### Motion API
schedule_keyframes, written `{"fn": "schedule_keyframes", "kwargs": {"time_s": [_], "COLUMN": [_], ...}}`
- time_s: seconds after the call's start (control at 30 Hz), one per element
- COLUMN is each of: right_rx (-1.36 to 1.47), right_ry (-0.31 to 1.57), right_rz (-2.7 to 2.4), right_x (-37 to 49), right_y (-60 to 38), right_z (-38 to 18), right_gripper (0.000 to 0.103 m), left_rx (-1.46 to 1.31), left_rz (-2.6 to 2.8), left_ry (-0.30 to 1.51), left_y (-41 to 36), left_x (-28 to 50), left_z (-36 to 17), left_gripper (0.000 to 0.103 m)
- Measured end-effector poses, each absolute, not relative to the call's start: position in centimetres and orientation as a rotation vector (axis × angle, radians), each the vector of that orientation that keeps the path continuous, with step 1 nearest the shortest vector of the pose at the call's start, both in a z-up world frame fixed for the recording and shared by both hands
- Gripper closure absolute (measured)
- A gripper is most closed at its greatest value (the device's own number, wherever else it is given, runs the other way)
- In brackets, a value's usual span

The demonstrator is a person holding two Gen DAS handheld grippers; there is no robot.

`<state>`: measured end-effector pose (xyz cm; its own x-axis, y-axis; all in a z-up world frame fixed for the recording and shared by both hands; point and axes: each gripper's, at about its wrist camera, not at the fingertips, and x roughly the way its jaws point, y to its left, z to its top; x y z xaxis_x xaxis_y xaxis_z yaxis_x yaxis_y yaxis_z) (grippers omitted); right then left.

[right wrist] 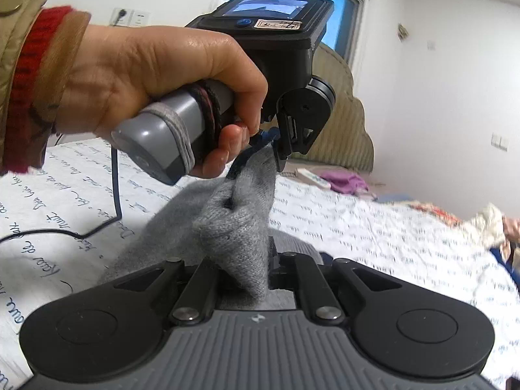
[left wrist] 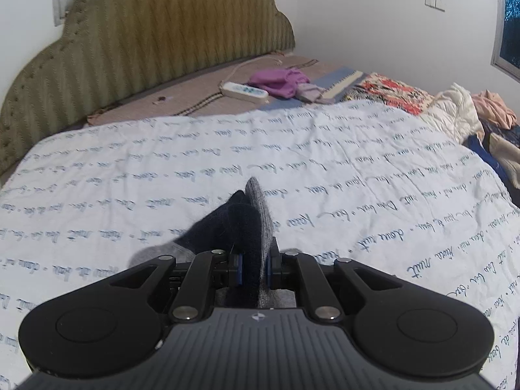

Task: Fold small clothes
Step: 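Lift the grasped sweater edge upward with both grippers, then fold the lifted edge over onto the rest of the sweater with both grippers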

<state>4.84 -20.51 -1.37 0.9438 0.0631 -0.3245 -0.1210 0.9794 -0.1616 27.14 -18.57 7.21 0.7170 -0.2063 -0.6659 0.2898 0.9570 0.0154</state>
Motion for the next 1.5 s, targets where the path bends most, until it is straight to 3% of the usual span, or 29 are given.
{"fn": "schedule_keyframes", "kwargs": {"time_s": [0.7,0.8,0.87,0.93,1.1,1.17,1.3,1.5], "right_rx": [0.152,0.179,0.202,0.22,0.287,0.341,0.495,0.662], "right_ry": [0.54,0.559,0.575,0.588,0.627,0.643,0.672,0.695], "right_rz": [0.129,0.14,0.151,0.154,0.176,0.189,0.245,0.308], "right_x": [6.1,6.4,6.6,6.1,6.9,7.1,7.5,6.6], "right_y": [-26.6,-27.0,-27.6,-27.7,-28.3,-29.0,-31.1,-32.7], "right_z": [-4.6,-4.4,-3.9,-4.3,-5.0,-5.1,-5.6,-6.6], "right_gripper": [0.096,0.096,0.096,0.095,0.092,0.09,0.076,0.073], "left_rx": [0.126,0.075,0.045,0.039,0.072,0.069,0.066,0.079], "left_rz": [-0.314,-0.323,-0.328,-0.322,-0.281,-0.268,-0.247,-0.234], "left_ry": [0.851,0.857,0.846,0.81,0.757,0.744,0.732,0.731], "left_y": [-24.2,-23.7,-23.4,-23.0,-21.8,-20.5,-17.0,-11.3], "left_x": [29.1,29.5,29.5,29.4,28.8,28.2,25.8,20.3], "left_z": [0.4,0.2,0.5,1.0,2.6,3.0,3.2,1.5], "left_gripper": [0.088,0.066,0.042,0.036,0.033,0.027,0.023,0.022]}}
